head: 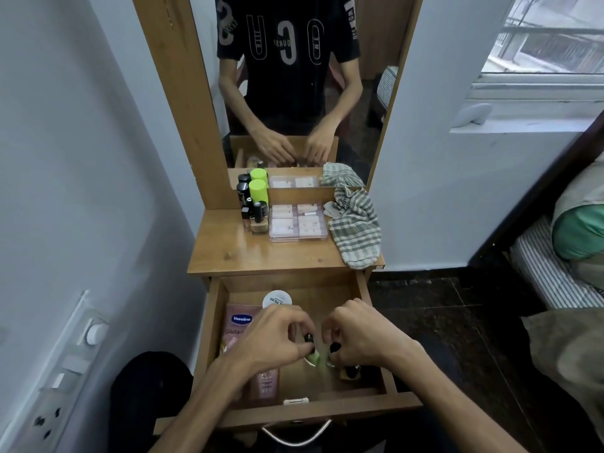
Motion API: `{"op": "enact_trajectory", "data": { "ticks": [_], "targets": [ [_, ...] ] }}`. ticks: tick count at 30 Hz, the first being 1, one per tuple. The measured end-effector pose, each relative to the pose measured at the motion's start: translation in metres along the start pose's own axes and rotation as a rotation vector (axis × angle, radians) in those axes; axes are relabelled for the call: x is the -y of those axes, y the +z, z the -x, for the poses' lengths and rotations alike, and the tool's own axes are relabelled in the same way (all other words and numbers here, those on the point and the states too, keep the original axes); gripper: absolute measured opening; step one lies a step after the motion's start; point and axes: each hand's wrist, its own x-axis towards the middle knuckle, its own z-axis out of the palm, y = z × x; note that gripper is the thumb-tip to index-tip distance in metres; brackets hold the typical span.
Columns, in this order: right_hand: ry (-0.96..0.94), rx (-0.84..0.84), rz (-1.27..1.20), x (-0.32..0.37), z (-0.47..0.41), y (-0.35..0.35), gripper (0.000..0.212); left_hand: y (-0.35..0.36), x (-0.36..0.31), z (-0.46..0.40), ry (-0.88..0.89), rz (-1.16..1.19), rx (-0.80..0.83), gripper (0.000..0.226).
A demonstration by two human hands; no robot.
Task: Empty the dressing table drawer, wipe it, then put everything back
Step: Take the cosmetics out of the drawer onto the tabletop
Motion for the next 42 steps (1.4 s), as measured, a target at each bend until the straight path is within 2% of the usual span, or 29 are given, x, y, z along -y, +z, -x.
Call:
{"op": "enact_trajectory", "data": {
  "ticks": [8,12,16,22,32,39,42],
  "targets": [
    [-0.110,-0.294,-0.152,0.028,-0.042,-0.065,0.008,-0.095,0.018,-0.007,0.018,0.037,-0.327,0.020],
    [-0.162,-0.387,-0.155,0.044,-0.085,-0.097,0.009,-0.145,0.023,-0.026,0.027,0.015,-0.453,0.020],
    [-0.104,-0.418,-0.098,0.054,-0.125,-0.111,0.011,-0.169,0.037,-0.050,0.003,-0.015,-0.497,0.019],
    [-0.063,-0.425,-0.043,0.053,-0.158,-0.106,0.021,-0.166,0.054,-0.074,-0.013,-0.007,-0.527,0.018],
    [-0.096,-0.497,-0.049,0.043,-0.162,-0.104,0.024,-0.160,0.054,-0.077,0.035,-0.083,-0.592,0.015],
    [-0.130,-0.539,-0.126,0.031,-0.125,-0.104,0.023,-0.157,0.046,-0.062,0.101,-0.136,-0.684,0.016],
    [-0.114,-0.447,-0.132,0.021,-0.092,-0.102,0.018,-0.139,0.035,-0.050,0.131,-0.096,-0.687,0.016]
  ]
}}
